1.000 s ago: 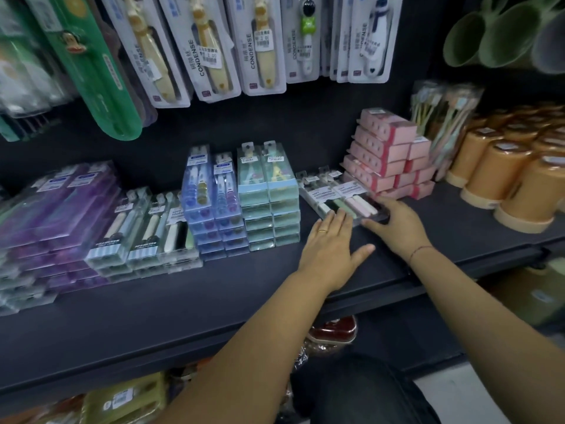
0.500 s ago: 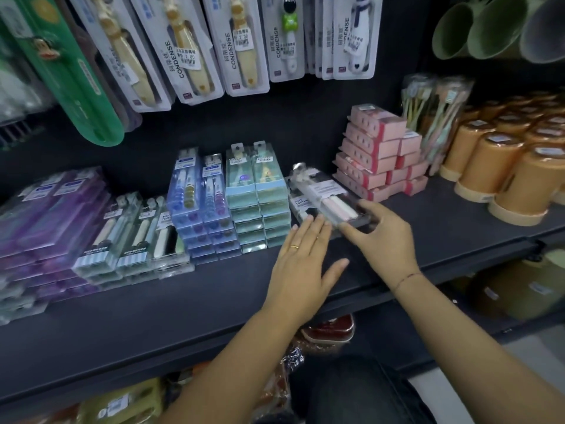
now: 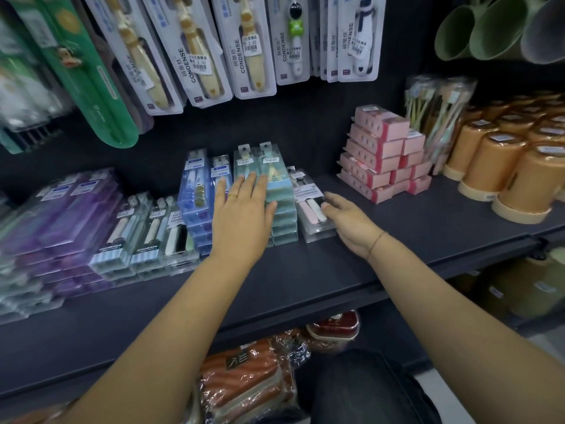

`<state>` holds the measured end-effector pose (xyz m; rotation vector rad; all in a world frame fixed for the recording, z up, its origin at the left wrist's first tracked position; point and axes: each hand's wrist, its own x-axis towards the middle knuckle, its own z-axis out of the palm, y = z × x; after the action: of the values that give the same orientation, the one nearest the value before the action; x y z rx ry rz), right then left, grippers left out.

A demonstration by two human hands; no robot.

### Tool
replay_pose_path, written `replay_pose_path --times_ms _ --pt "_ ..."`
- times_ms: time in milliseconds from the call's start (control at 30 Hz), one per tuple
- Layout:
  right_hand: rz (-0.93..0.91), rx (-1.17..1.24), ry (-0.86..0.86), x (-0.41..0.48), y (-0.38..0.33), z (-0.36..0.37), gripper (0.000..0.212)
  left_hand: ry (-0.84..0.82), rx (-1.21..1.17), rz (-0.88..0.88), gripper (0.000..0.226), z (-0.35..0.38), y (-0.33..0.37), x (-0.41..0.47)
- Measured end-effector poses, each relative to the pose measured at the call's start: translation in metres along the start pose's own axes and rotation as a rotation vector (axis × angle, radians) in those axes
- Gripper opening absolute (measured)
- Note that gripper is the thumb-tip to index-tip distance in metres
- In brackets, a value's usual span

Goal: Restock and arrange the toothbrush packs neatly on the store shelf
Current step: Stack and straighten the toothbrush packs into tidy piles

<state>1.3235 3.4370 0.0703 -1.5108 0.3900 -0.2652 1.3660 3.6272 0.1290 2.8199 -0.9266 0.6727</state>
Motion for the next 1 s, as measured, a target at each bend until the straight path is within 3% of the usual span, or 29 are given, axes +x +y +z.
replay_pose_path --times_ms 100,433,533,633,733,833,900,1000 --pt "-0.034 -0.031 -0.024 0.006 0.001 0.012 0.027 -0.002 -0.068 0.002 0.052 -0.002 0.0 0.0" --pt "-0.057 -0.066 -0.006 0.01 0.0 0.017 0.033 -0.034 -0.143 -0.021 0.056 0.0 0.001 0.0" --pt "-0.029 -0.038 0.009 0.005 -0.001 0.017 0.041 0.07 -0.174 -0.005 0.059 0.003 0.004 -0.003" --pt "-0.108 -0.097 0.135 -0.007 -0.002 0.0 0.044 0.191 -0.307 0.135 0.058 0.002 0.025 -0.01" --pt "-0.282 -0.098 0.408 -0.019 -0.004 -0.046 0.017 0.061 -0.553 0.193 0.059 0.004 0.063 -0.013" --pt "-0.339 -0.058 0.672 -0.019 -0.015 -0.099 0.018 -0.127 -0.831 0.13 0.06 0.017 0.103 -0.011" --pt "-0.288 -0.027 0.697 -0.008 -0.021 -0.129 0.01 -0.27 -1.026 0.013 0.065 0.027 0.127 -0.002" --pt "-0.167 -0.079 0.613 0.021 -0.015 -0.163 0.033 -0.398 -1.17 -0.162 0.072 0.042 0.155 0.021"
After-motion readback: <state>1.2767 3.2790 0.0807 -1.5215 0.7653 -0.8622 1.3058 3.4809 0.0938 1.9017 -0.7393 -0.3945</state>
